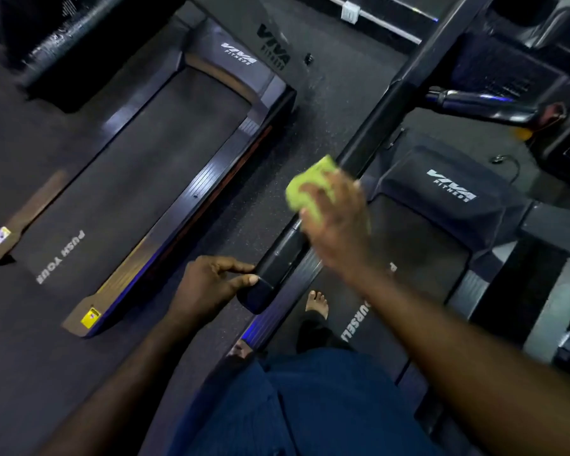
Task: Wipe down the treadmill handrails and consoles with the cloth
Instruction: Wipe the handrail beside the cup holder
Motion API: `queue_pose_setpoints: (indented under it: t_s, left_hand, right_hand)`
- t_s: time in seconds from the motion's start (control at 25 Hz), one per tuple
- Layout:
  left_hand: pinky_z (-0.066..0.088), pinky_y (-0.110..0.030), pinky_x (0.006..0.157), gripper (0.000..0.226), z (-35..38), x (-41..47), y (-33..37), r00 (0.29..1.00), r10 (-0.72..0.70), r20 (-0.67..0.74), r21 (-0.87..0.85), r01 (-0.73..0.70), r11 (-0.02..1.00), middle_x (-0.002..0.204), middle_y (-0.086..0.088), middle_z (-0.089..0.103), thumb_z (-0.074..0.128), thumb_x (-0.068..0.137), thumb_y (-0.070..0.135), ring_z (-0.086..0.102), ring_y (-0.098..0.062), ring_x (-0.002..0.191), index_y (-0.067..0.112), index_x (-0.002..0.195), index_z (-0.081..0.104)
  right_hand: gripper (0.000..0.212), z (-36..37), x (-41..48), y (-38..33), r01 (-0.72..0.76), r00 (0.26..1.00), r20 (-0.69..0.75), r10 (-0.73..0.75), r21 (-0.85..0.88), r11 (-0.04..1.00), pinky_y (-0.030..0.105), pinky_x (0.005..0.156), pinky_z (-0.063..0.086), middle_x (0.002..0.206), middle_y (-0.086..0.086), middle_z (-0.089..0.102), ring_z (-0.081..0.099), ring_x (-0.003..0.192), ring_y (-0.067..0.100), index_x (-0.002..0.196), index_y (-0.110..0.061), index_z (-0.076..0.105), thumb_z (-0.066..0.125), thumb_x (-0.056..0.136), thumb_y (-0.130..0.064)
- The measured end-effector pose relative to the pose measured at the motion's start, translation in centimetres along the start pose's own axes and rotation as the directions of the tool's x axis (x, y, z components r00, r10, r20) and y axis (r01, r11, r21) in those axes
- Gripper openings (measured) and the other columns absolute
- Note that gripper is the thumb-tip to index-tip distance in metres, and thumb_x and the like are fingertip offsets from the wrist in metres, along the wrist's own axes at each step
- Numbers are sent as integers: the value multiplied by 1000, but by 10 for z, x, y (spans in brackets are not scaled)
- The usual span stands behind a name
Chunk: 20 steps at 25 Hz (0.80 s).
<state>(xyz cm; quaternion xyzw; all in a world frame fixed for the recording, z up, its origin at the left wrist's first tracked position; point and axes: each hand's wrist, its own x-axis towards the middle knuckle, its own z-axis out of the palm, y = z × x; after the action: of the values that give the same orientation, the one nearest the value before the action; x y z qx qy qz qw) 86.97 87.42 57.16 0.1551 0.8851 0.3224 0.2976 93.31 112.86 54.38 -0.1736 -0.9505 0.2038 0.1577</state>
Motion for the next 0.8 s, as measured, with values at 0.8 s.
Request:
queue_pose_setpoints:
  t_s: [0.8]
  left_hand:
    - [57, -31, 91, 30, -30, 8, -21, 928, 99, 358, -408, 60, 911, 110, 7, 81, 71, 97, 3, 75, -14, 109, 26, 115, 77]
  right_hand:
    - [44, 34, -93, -88, -286, 936, -134, 326, 250, 925, 43, 125, 28, 156, 10, 38, 34, 150, 35, 138, -18, 62, 69, 94, -15]
